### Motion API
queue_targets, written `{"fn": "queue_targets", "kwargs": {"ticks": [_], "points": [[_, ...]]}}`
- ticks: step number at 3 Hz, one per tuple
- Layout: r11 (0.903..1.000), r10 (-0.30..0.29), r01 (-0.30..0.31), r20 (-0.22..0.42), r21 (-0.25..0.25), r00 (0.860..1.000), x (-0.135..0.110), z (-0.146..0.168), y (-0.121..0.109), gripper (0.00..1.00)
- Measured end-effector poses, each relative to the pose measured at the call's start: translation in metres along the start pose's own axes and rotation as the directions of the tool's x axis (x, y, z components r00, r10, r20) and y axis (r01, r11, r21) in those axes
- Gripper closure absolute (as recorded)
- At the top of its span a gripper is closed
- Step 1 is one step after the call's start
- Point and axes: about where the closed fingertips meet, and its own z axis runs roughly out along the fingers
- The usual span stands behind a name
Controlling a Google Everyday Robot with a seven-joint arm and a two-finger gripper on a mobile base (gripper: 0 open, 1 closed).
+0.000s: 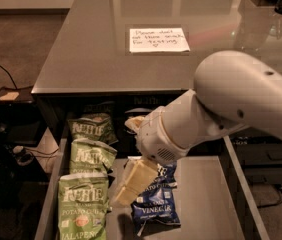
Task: Pick green jalapeno chip bag from top drawer and place on counter
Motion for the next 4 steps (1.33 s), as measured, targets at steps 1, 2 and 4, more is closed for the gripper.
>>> {"fn": "queue_targets", "kwargs": {"ticks": [1, 2, 4], "points": [[0.9998, -0.021, 0.021, 0.02, 0.006, 1.0, -0.011, 0.036, -0.008, 0.0], [0.9997, -0.023, 0.023, 0.014, 0.009, 1.0, -0.013, 0.061, -0.013, 0.09], [1.0, 0.002, -0.002, -0.004, -0.007, 1.0, -0.003, 0.093, -0.021, 0.41]]}}
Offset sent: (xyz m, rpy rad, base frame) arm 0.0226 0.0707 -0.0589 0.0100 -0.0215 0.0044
